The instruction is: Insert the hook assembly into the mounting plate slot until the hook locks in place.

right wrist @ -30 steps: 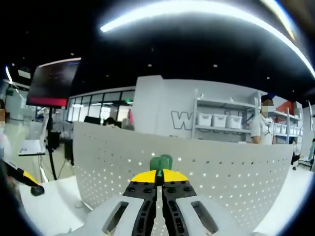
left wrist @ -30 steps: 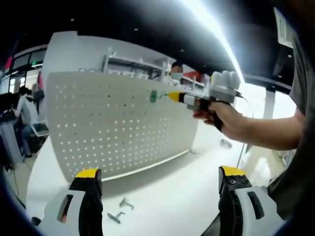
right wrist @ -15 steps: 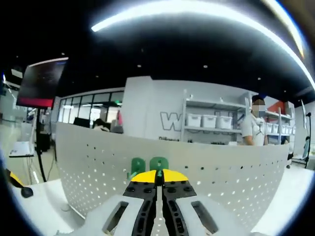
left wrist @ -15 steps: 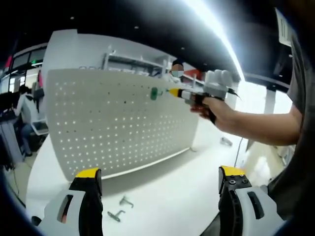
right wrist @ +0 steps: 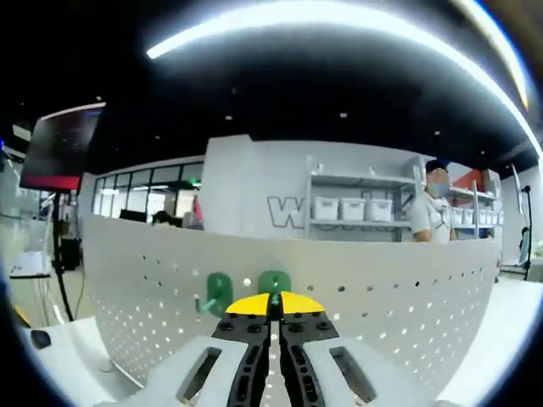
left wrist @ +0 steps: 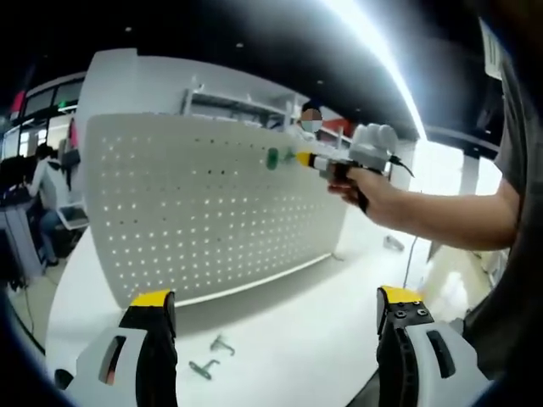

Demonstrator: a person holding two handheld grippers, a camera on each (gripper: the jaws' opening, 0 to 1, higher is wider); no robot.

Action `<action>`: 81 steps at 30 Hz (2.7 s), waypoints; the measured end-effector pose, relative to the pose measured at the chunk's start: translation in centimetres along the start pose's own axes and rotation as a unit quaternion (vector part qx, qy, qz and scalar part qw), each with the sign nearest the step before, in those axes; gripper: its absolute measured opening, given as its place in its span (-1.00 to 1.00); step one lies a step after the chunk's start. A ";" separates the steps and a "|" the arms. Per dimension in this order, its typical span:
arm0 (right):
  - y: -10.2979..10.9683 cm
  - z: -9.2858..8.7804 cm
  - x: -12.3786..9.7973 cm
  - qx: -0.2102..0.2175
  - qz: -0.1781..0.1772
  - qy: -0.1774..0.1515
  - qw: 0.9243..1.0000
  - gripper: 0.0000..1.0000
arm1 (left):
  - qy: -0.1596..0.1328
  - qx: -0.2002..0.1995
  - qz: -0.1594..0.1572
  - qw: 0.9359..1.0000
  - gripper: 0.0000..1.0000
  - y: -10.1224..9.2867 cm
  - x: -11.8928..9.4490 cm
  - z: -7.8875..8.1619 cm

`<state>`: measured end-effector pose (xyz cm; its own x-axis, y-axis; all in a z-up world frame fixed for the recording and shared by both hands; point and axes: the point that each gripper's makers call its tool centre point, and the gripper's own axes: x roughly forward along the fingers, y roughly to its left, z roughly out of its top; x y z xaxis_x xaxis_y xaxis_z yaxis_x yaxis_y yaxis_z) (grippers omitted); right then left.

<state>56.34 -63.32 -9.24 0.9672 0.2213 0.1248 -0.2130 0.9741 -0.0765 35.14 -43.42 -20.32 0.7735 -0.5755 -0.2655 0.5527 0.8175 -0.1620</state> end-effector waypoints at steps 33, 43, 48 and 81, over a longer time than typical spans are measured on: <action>-0.3 -0.8 0.6 -0.002 -0.017 -0.013 1.000 -1.00 | -0.002 -0.022 0.032 0.999 1.00 1.5 -1.1 -0.7; -0.2 -0.8 0.6 -0.010 -0.025 -0.006 1.000 -1.00 | -0.005 -0.028 0.044 0.999 0.99 2.1 -1.9 -1.1; -0.2 -0.9 0.6 0.001 -0.026 -0.002 1.000 -1.00 | -0.006 -0.028 0.046 0.999 0.99 2.4 -1.9 -1.1; -0.3 -1.8 1.0 0.030 -0.035 0.026 0.999 -1.00 | -0.004 -0.032 0.031 0.999 0.95 2.1 -1.3 -1.5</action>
<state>57.60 -63.46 -10.90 0.9854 0.1522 0.0759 -0.1519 0.9883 -0.0104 34.76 -40.94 -21.75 0.8082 -0.5233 -0.2701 0.4828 0.8514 -0.2049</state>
